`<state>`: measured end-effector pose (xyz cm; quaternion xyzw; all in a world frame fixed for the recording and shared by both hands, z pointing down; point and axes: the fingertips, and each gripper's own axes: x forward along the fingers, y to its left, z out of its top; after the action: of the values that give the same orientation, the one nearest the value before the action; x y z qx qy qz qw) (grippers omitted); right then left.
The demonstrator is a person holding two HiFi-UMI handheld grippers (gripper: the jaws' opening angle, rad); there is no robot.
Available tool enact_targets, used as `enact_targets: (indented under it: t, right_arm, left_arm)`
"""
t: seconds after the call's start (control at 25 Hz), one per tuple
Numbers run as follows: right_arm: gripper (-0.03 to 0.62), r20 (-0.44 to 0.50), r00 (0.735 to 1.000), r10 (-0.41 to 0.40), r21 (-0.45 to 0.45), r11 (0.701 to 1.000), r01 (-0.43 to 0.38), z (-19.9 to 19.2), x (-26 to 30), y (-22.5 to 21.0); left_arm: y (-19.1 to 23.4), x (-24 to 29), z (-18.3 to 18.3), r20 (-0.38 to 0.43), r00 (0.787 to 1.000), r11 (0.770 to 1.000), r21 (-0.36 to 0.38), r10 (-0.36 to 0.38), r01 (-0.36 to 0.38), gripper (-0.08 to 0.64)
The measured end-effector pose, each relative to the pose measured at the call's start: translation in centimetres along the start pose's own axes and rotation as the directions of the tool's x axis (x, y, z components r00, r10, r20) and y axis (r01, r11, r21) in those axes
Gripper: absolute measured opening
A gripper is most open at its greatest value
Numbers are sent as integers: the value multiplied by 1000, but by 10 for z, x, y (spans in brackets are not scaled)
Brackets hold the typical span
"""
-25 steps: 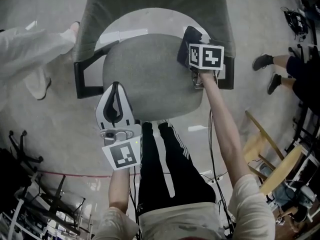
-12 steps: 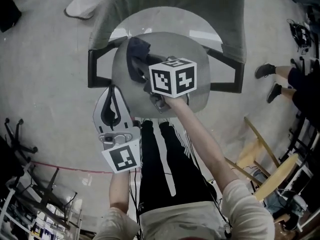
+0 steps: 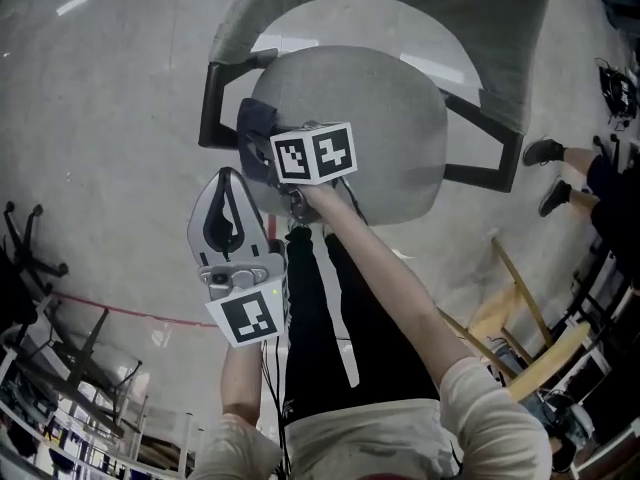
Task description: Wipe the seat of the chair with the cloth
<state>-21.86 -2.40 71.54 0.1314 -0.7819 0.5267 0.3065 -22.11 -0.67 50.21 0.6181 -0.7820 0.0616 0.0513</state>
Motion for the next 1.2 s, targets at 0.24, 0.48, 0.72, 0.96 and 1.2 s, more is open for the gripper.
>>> enact_targets:
  t: [0.24,0.48,0.72,0.96,1.2]
  right_arm:
    - [49,-19,999,-33,-14,999,32,3,23,-13]
    - [49,-39,998,-52,-23,998,51,4,26,-23]
    - [49,-36,996,-86,-44,995,85,3,14,-39]
    - [49,-21,991,-129,-58,990,127,-2,-15,-63]
    - [49,1,978,-207,-81,975,207,-5,-57,-98]
  left_arm:
    - [4,-6,-14,-27,1000,1000,3,-3,3,15]
    - [-3,5,-16,-28,999,1000,7,-26,26,15]
    - [-11,14,-17,-27,998,998,23,-53,53,15]
    - [-34,12,-19,-37,994,994,-29,-103,102,15]
    - [-58,16,-12,-28,985,985,-6,-170,170,15]
